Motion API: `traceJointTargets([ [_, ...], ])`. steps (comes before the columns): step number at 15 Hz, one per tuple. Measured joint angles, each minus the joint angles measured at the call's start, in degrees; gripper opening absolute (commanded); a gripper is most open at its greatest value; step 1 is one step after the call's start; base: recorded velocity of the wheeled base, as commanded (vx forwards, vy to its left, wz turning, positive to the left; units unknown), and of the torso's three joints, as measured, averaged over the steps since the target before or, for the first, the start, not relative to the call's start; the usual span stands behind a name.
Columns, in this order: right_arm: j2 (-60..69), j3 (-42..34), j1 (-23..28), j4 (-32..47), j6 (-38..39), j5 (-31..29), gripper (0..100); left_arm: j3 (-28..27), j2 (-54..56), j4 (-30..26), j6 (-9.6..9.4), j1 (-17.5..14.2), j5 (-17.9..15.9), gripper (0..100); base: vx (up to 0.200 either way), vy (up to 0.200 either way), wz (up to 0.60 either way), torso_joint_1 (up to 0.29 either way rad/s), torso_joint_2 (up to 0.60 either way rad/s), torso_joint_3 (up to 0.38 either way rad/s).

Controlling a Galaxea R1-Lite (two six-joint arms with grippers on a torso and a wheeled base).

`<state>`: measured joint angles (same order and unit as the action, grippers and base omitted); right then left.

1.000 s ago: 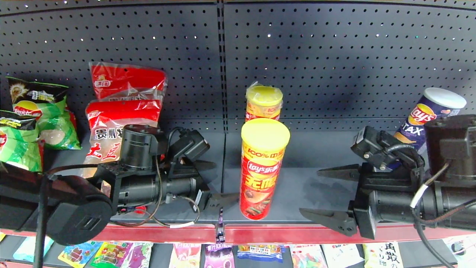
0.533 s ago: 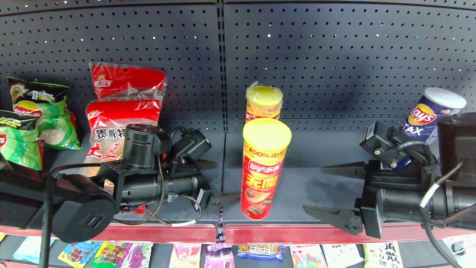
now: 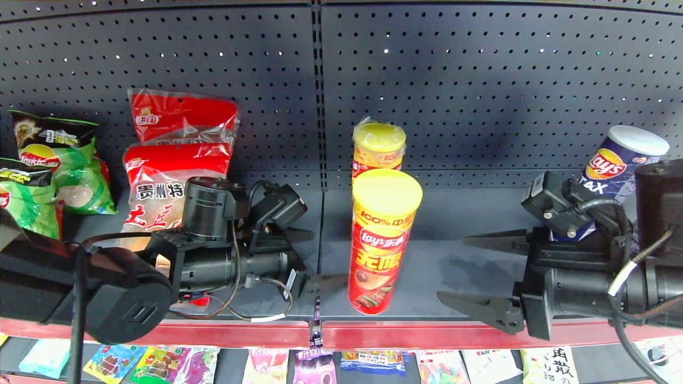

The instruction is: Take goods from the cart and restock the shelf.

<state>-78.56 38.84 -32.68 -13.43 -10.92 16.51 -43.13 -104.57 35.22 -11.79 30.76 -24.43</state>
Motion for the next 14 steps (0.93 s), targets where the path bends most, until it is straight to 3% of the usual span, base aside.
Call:
traceJointTargets([
  [8,1.3,-1.2,0.5,0.1,0.0,0.0,100,1.5,1.8,0.8,1.01,-0.5,1.7,100,0.0,0.0,0.0,0.0,0.0,0.0],
  [12,7.0,-7.3,0.8,0.3,0.0,-1.1,100,9.0,10.8,0.9,1.87,-4.2,2.3,100,0.0,0.0,0.0,0.0,0.0,0.0],
  [14,13.8,-11.5,2.8,1.3,0.0,-1.6,100,15.2,19.2,0.5,3.28,-6.5,4.7,100,0.0,0.0,0.0,0.0,0.0,0.0],
])
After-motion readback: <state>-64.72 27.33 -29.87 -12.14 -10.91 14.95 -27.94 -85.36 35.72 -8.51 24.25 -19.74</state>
